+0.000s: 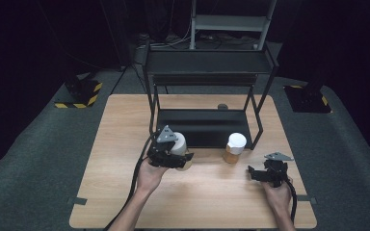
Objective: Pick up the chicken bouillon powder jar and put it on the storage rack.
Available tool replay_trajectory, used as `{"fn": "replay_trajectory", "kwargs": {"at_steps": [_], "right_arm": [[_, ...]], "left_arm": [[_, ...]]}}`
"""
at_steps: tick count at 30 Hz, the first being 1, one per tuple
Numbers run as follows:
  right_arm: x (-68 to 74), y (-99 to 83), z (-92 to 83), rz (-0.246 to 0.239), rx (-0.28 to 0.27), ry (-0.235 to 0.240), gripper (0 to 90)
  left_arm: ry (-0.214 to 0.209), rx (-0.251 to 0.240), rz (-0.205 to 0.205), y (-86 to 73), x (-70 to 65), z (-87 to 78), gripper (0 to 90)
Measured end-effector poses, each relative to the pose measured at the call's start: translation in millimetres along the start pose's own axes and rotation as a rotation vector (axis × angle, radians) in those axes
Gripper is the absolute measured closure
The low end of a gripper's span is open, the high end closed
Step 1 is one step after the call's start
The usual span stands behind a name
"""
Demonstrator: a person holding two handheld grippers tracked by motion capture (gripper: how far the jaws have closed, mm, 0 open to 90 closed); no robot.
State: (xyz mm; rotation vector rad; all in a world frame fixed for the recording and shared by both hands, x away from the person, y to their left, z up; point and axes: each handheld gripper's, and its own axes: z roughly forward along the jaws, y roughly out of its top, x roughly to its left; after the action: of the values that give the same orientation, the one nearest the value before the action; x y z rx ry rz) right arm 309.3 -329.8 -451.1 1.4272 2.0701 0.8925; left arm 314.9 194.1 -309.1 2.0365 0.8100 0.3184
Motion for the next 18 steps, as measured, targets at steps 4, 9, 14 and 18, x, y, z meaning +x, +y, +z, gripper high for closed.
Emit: {"fn": "replay_trajectory", "kwargs": {"at_steps": [4,9,14,18], "right_arm": [[0.0,0.0,0.0,0.000,0.000,0.000,4.2],[0.0,0.0,0.0,0.000,0.000,0.000,4.2],[0.1,0.0,0.0,0.000,0.000,0.000,4.2],[0.1,0.0,-0.1,0.000,0.000,0.000,4.2]], "left_arm": [[-0.013,0.003,0.011,24.5,4.2,-9.3,32.3],[0.004,0.010,0.021,57.9,6.9,-21.4,32.4],[0.023,0.012,0.022,84.7,9.6,-31.6,32.5],[0.029,0.010,0.014,105.5,13.0,-39.4,32.6]]}}
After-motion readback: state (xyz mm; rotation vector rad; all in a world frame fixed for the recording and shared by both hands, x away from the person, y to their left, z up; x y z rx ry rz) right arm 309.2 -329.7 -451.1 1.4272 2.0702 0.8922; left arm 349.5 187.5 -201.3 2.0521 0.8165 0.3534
